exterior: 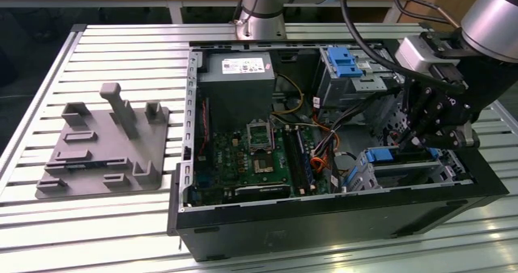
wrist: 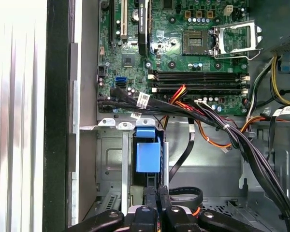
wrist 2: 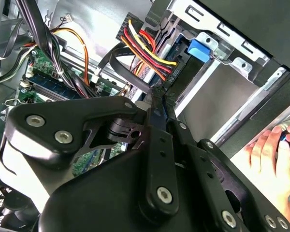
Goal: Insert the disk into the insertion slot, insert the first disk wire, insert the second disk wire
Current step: 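Insert the second disk wire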
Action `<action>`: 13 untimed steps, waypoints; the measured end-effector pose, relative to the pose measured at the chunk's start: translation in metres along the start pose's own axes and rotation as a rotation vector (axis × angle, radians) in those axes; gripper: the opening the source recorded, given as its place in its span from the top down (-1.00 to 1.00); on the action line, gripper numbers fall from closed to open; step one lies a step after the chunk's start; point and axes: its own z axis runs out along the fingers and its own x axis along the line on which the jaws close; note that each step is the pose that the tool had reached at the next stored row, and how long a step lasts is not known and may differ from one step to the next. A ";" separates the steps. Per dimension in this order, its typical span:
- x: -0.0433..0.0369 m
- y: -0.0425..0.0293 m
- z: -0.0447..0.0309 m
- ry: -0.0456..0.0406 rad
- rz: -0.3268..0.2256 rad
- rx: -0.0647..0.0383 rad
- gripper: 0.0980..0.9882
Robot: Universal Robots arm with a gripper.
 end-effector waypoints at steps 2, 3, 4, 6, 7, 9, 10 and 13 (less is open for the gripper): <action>0.0000 -0.0001 0.0004 0.0000 -0.001 0.000 0.89; 0.0000 -0.0001 0.0006 0.0001 -0.002 -0.001 0.89; 0.0001 -0.0002 0.0008 0.0001 -0.003 -0.001 0.89; 0.0002 -0.0004 0.0012 0.0001 -0.005 -0.001 0.89; 0.0002 -0.0005 0.0013 0.0001 -0.006 -0.001 0.89; 0.0003 -0.0006 0.0015 0.0002 -0.008 -0.002 0.89; 0.0004 -0.0007 0.0017 0.0002 -0.009 -0.002 0.89; 0.0004 -0.0008 0.0025 0.0001 -0.012 -0.002 0.89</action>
